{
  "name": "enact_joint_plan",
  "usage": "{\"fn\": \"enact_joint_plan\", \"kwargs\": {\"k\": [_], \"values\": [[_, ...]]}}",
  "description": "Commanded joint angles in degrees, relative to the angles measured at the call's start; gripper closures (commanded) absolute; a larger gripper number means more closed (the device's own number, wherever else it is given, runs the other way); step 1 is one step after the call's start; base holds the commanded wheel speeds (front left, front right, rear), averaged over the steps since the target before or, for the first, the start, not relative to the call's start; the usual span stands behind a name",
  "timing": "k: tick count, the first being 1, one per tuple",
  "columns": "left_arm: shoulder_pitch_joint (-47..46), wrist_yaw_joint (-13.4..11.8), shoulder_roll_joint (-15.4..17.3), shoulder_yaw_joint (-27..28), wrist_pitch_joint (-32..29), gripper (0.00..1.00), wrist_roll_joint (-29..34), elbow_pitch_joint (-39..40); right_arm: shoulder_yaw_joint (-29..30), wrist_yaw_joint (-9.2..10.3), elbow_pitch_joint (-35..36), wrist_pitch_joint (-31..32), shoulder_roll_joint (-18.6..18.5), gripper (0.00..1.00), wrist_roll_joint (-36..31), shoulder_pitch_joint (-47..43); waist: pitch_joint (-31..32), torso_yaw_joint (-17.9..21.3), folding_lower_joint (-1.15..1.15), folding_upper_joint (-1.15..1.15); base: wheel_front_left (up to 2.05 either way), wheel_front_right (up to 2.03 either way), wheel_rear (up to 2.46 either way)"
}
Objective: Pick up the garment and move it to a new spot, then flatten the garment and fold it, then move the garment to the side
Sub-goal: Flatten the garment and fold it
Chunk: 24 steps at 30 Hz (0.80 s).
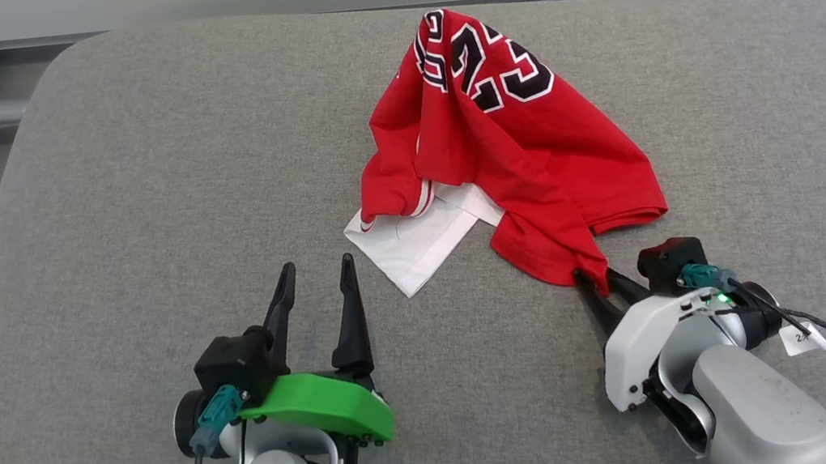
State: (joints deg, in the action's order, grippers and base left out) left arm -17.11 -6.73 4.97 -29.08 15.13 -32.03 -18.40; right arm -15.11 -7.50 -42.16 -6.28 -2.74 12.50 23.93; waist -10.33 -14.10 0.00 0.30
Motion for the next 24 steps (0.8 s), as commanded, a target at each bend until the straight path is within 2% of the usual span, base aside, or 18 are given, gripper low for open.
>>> {"fn": "enact_joint_plan", "kwargs": {"k": [1, 4, 9, 15, 21, 24], "values": [[0.9, -0.3, 0.6, 0.3, 0.0, 0.00, -0.1, 0.3, 0.1, 0.04, -1.4, -0.8, -0.3, 0.79, 0.4, 0.7, 0.1, 0.1, 0.00, -0.30, 0.00, 0.00, 0.00], [1.6, -0.6, 1.0, 0.4, 0.0, 0.00, -0.2, 0.5, 0.0, 0.04, -3.1, -2.8, -0.3, 1.00, 1.2, 1.9, 0.5, 0.6, 0.00, -0.30, 0.00, 0.00, 0.00], [2.6, -1.1, 1.4, 0.5, -0.1, 0.00, -0.6, 1.1, 1.8, 0.04, -4.8, -5.6, -0.9, 1.00, -2.5, 4.0, 1.2, 2.3, 0.00, -0.30, 0.00, 0.00, 0.00], [2.9, -1.4, 1.8, 0.4, -0.2, 0.00, -0.6, 2.1, 6.9, 0.04, -3.8, -6.9, -6.0, 1.00, -10.0, 6.7, 1.4, 4.3, 0.00, -0.30, 0.00, 0.00, 0.00], [2.7, -1.7, 2.1, 0.2, -0.6, 0.00, -0.7, 2.9, 13.5, 0.04, 1.0, -7.8, -11.8, 1.00, -20.7, 9.1, 0.8, 5.2, 0.00, -0.30, 0.00, 0.00, 0.00], [2.5, -1.8, 2.3, 0.2, -0.7, 0.00, -0.8, 3.2, 16.9, 0.04, 5.3, -8.4, -13.0, 1.00, -26.4, 8.7, 0.5, 5.3, 0.00, -0.30, 0.00, 0.00, 0.00]]}}
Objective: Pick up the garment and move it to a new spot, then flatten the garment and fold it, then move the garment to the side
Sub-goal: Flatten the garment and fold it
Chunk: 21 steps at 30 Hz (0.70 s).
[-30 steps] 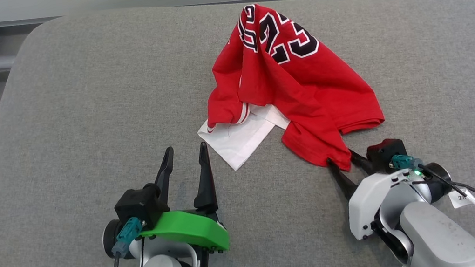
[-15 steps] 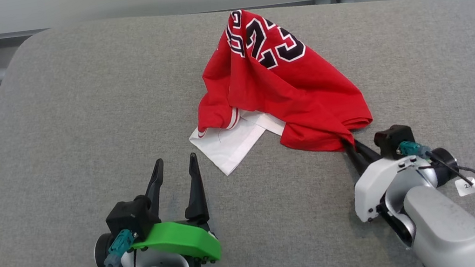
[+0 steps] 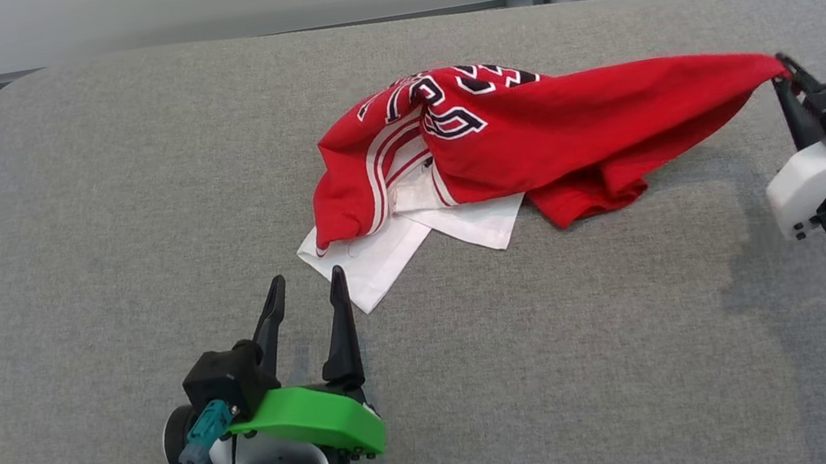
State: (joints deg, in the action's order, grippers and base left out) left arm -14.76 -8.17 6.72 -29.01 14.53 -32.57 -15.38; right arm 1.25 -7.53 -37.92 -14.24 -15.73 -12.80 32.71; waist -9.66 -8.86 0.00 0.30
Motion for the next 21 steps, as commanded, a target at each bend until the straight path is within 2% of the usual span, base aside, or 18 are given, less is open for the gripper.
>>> {"fn": "enact_joint_plan", "kwargs": {"k": [1, 5, 11, 16, 21], "values": [[0.2, -0.4, 0.6, 0.1, -0.1, 0.00, -0.3, 0.2, 1.6, 0.08, 2.8, -0.6, -0.1, 1.00, -2.9, -0.6, -0.3, 0.2, 0.00, -0.30, 0.00, 0.00, 0.00], [0.1, -0.5, 0.8, 0.2, -0.1, 0.00, -0.4, 0.5, 4.8, 0.08, 10.4, -0.9, 1.1, 1.00, -8.1, -3.6, -0.6, 0.4, 0.00, -0.30, 0.00, 0.00, 0.00], [0.1, -0.8, 0.8, 0.0, -0.1, 0.00, -0.5, 0.6, 3.2, 0.08, 16.5, -0.9, 3.6, 1.00, -7.9, -11.1, -0.9, 0.9, 0.00, -0.30, 0.00, 0.00, 0.00], [0.1, -1.0, 1.3, 0.4, -0.1, 0.00, -0.7, 0.9, -1.1, 0.08, 18.0, -0.9, 5.9, 1.00, -5.7, -18.6, -1.2, 2.1, 0.00, -0.30, 0.00, 0.00, 0.00], [-0.2, -1.3, 1.7, 0.4, -0.3, 0.00, -0.7, 1.1, -3.8, 0.08, 15.6, -0.9, 6.8, 1.00, -4.3, -22.1, -1.3, 3.5, 0.00, -0.30, 0.00, 0.00, 0.00]]}}
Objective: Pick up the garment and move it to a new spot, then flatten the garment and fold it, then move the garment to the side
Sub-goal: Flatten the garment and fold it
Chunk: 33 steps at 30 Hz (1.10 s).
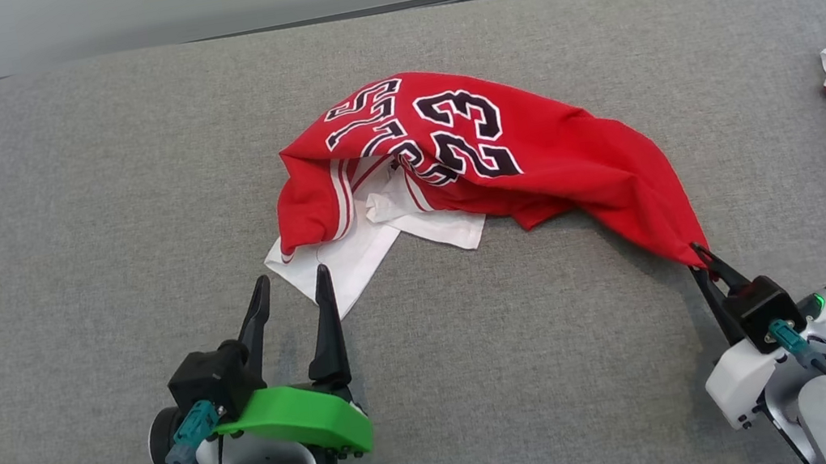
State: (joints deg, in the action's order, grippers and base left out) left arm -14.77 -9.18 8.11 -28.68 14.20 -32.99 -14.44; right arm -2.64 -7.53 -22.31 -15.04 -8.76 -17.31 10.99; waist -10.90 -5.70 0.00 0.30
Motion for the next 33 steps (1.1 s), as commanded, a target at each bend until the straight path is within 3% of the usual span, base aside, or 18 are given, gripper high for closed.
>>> {"fn": "enact_joint_plan", "kwargs": {"k": [1, 3, 4, 6, 7, 8, 18, 27, 33], "values": [[-0.3, -0.3, 0.4, 0.0, 0.0, 0.00, -0.4, 0.2, 0.1, 0.08, -0.6, -0.1, -0.2, 1.00, 0.0, -0.6, 0.0, 0.5, 0.00, -0.30, 0.00, 0.00, 0.00], [-0.3, -0.2, 0.5, -0.1, -0.3, 0.00, -0.5, 0.1, 0.5, 0.08, -2.0, -0.1, -0.1, 1.00, -0.5, -0.9, 0.1, 0.9, 0.00, -0.30, 0.00, 0.00, 0.00], [-0.3, -0.3, 0.5, -0.1, -0.3, 0.00, -0.5, 0.0, 0.5, 0.08, -2.6, -0.1, 0.0, 0.91, -0.5, -1.0, 0.1, 1.2, 0.00, -0.30, 0.00, 0.00, 0.00], [-0.2, -0.3, 0.6, -0.2, -0.5, 0.00, -0.6, -0.1, 0.5, 0.08, -3.5, -0.1, 0.2, 0.56, 0.1, -0.8, 0.2, 1.5, 0.00, -0.30, 0.00, 0.00, 0.00], [-0.1, -0.2, 0.7, -0.2, -0.5, 0.00, -0.8, -0.2, 0.4, 0.08, -4.0, -0.1, 0.1, 0.12, 0.2, -0.8, 0.3, 1.7, 0.00, -0.30, 0.00, 0.00, 0.00], [-0.1, -0.2, 0.7, -0.2, -0.7, 0.00, -0.9, -0.2, 0.5, 0.08, -4.2, -0.1, 0.0, 0.00, 0.5, -0.7, 0.3, 1.9, 0.00, -0.30, 0.00, 0.00, 0.00], [0.5, 1.3, 0.3, 2.3, -2.3, 0.00, -5.8, -5.3, 4.4, 0.08, -0.2, -0.1, 0.0, 0.00, 5.0, -3.6, 1.0, 6.4, 0.00, -0.30, 0.00, 0.00, 0.00], [-6.4, 3.9, -0.9, 6.1, -3.3, 0.00, -10.9, -15.7, 6.9, 0.08, 10.5, -0.1, 2.0, 0.00, 7.3, -2.8, -0.8, 10.7, 0.00, -0.30, 0.00, 0.00, 0.00], [-10.3, 4.2, -1.2, 8.7, -3.5, 0.00, -13.6, -22.6, 6.0, 0.08, 13.6, -0.1, 2.6, 0.00, 7.7, -2.2, -2.1, 12.9, 0.00, -0.30, 0.00, 0.00, 0.00]]}}
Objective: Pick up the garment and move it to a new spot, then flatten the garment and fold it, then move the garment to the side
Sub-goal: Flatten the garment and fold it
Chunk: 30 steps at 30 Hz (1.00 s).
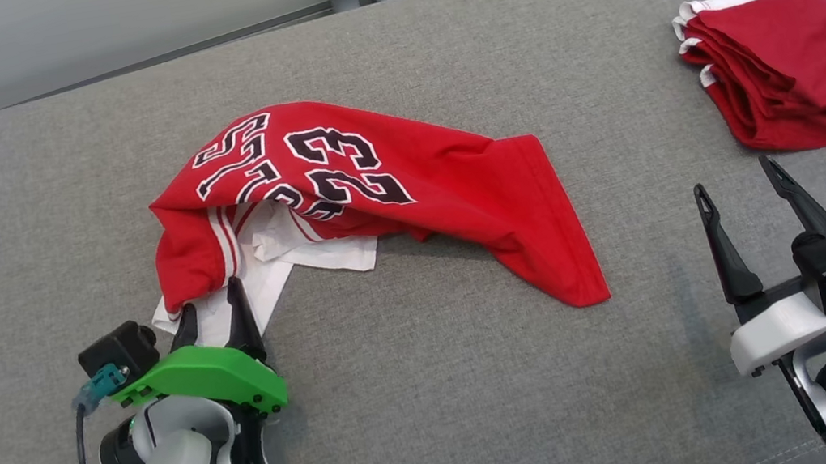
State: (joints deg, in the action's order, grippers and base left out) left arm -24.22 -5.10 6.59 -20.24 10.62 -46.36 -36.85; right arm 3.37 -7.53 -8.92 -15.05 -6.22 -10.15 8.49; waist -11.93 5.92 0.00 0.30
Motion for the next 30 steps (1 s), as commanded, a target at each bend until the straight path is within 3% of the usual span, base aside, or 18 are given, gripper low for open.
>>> {"fn": "enact_joint_plan", "kwargs": {"k": [1, 6, 9, 16, 23, 30], "values": [[-1.6, 0.5, 0.2, 0.6, 0.3, 0.00, -0.6, -1.4, -0.1, 0.08, 0.6, -0.1, 0.1, 0.00, 0.7, 0.4, -1.3, 1.7, 0.00, -0.30, 0.00, 0.00, 0.00], [-4.7, 2.6, 0.0, 2.3, 2.3, 0.00, -1.8, -5.1, 0.2, 0.08, 1.9, -0.1, 0.1, 0.00, 0.9, 0.5, -2.0, 2.6, 0.00, -0.30, 0.00, 0.00, 0.00], [-6.1, 3.3, 0.7, 2.6, 3.2, 0.98, -1.0, -6.4, 0.6, 0.08, 2.2, -0.1, 0.1, 0.00, 1.0, 0.0, -2.0, 2.5, 0.00, -0.30, 0.00, 0.00, 0.00], [-10.4, 5.4, 5.9, 0.0, 1.8, 1.00, 3.1, -7.0, 0.5, 0.08, 2.1, -0.1, 0.7, 0.00, 0.9, 0.0, -1.9, 1.6, 0.00, -0.30, 0.00, 0.00, 0.00], [-17.7, 8.2, 16.3, -2.9, -7.2, 1.00, 7.1, -3.7, -0.2, 0.08, 2.0, -0.1, 0.8, 0.00, 0.9, 1.0, -2.6, 1.6, 0.00, -0.30, 0.00, 0.00, 0.00], [-21.6, 8.4, 23.8, -3.6, -15.8, 1.00, 8.7, 4.5, -0.5, 0.08, 1.4, -0.1, 1.5, 0.00, 1.4, 0.9, -2.7, 2.2, 0.00, -0.30, 0.00, 0.00, 0.00]]}}
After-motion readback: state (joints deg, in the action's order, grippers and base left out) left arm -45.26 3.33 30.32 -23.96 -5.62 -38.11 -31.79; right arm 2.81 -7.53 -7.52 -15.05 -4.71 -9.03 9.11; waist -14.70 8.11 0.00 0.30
